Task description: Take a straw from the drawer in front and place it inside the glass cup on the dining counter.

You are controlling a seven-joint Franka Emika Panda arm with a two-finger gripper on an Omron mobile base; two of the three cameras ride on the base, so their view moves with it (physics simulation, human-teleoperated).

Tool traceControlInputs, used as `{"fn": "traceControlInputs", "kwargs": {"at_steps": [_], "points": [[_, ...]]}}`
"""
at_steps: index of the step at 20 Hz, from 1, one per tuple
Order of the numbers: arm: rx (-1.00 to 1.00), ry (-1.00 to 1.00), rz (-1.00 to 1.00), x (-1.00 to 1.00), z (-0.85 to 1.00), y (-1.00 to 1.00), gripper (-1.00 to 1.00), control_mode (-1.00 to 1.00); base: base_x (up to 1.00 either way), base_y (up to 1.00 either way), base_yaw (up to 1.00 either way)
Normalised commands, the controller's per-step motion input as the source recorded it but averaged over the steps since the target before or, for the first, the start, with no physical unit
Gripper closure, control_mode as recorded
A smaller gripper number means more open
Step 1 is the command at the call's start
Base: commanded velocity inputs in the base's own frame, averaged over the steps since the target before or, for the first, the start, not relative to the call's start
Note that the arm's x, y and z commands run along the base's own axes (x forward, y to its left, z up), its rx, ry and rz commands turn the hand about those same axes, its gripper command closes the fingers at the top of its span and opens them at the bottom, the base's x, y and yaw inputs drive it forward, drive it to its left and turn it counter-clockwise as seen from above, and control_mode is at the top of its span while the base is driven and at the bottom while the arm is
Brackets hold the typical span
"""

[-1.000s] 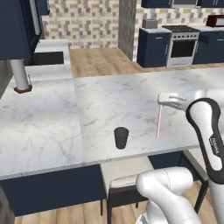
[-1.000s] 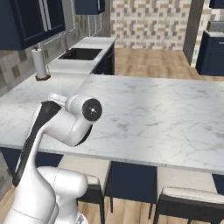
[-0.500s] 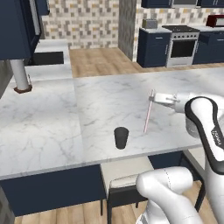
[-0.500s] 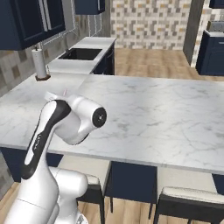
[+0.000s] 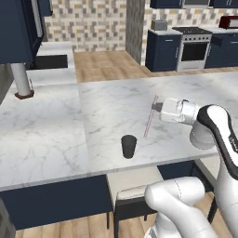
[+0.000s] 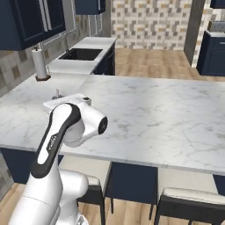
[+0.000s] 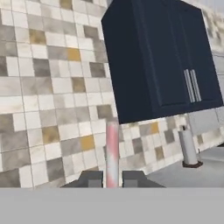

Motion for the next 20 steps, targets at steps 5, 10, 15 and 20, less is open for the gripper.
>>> {"fn": "traceControlInputs", "kwargs": {"at_steps": [5, 10, 15, 20], "points": [[-0.15, -0.21, 0.26, 0.27, 0.0, 0.08, 1.0, -1.0, 0.0, 0.0, 0.0], [-0.19, -0.09, 0.24, 0.37, 0.0, 0.0, 1.0, -1.0, 0.0, 0.0, 0.0], [-0.2, 0.0, 0.18, 0.45, -0.01, 0.01, 1.0, -1.0, 0.0, 0.0, 0.0], [-0.11, 0.14, 0.11, 0.4, -0.14, 0.09, 1.0, -1.0, 0.0, 0.0, 0.0]]}}
